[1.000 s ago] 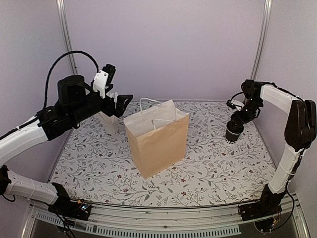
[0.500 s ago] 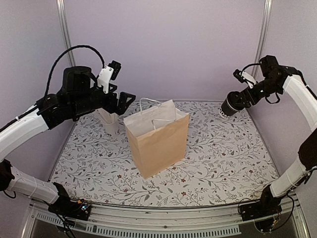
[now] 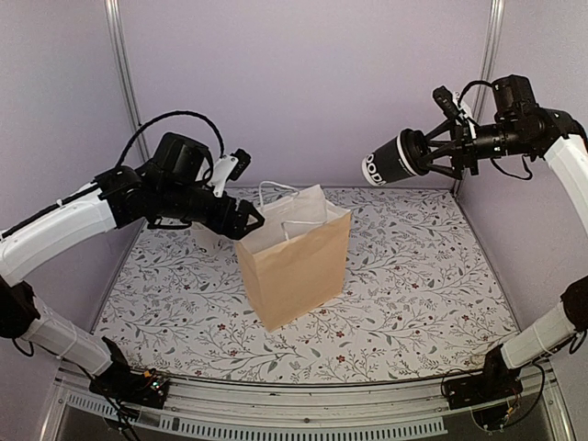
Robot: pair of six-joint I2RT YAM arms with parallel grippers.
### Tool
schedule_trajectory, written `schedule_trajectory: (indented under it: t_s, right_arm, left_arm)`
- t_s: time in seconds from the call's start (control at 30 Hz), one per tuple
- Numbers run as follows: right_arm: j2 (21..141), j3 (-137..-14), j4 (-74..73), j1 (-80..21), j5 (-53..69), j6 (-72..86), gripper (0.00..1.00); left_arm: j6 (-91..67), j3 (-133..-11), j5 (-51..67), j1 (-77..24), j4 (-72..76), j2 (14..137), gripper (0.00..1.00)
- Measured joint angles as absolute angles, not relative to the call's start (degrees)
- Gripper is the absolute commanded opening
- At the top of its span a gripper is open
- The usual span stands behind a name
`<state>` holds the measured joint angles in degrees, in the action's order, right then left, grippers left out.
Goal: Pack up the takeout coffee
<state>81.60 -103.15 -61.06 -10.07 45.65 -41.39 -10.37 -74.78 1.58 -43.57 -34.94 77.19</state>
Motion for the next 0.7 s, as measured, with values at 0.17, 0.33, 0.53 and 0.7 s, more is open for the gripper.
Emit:
schedule_trajectory:
  t_s: [0.17,0.33,0.53,0.7]
  right_arm:
    - [81.6,-104.8,-57.5,-17.8,48.8,-41.3,0.41]
    - [82.0,-106.0,-55.2,-22.1,49.8,-40.5,0.38]
    - [84.4,-108.4,-56.8,-27.9,45.4,-43.4,0.37]
    - [85.2,-108.4,-60.3,-32.8,39.0,-47.2,0.35]
  left_arm:
    - [-9.1,-79.3,2.2,-43.4,-37.7,81.5,0.54]
    - [-6.5,-86.7,3.2,-43.4,-39.7,89.6,0.29]
    - [-5.5,-88.8,7.6,-43.4,-40.2,92.8,0.19]
    - [-5.3,-89.2,12.2,-43.7,-39.2,92.8,0.16]
